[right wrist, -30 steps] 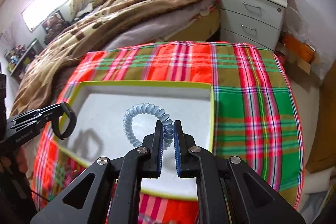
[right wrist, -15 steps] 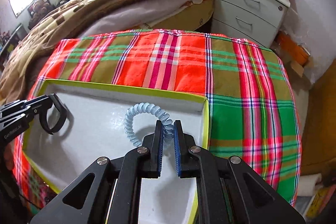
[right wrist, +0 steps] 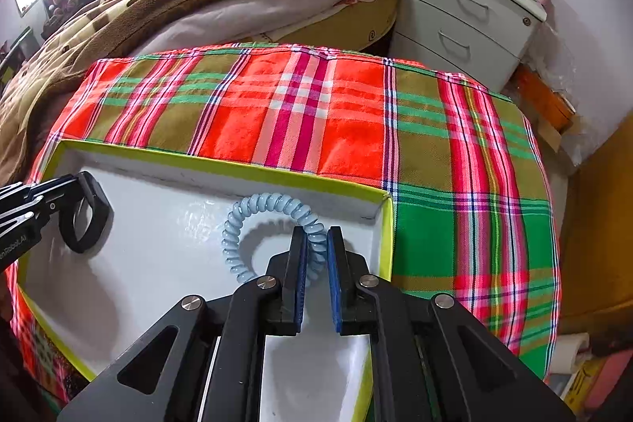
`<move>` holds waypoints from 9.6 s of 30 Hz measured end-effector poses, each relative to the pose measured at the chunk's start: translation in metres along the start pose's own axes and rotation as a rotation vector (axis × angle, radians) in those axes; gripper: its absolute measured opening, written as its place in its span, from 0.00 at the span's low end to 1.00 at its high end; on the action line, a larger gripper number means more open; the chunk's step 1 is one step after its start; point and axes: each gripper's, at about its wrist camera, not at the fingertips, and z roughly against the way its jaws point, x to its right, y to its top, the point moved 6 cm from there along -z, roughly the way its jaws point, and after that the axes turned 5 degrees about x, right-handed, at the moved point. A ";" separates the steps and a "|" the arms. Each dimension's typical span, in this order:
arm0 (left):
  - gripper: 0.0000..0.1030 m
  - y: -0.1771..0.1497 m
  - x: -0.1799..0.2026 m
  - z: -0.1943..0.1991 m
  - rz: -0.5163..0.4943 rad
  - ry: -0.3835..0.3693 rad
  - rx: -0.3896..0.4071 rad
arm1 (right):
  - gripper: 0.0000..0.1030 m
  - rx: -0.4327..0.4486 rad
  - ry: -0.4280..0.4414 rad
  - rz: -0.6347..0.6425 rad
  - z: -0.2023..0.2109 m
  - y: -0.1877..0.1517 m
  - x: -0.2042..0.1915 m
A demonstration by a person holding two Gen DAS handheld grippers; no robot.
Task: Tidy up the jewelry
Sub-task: 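Carry both items into the yellow box and open both grippers, then withdraw both grippers and move the right gripper to the clear pink claw clip, then close the right gripper on the clear pink claw clip and lift it, then grasp the pink rhinestone pendant with the left gripper while the right gripper holds the clip, then carry the pendant and claw clip into the yellow box and open both grippers, then withdraw both grippers from the box toward the remaining jewelry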
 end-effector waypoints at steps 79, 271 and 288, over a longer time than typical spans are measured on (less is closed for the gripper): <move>0.47 -0.172 0.012 0.133 0.059 -0.160 0.066 | 0.56 0.248 0.088 -0.076 0.119 -0.183 -0.016; 0.35 -0.059 0.022 0.090 -0.075 -0.127 0.151 | 0.46 0.338 0.075 -0.033 0.094 -0.020 -0.087; 0.41 -0.103 0.035 0.117 -0.082 -0.172 0.158 | 0.46 0.429 0.056 -0.076 0.146 -0.078 -0.068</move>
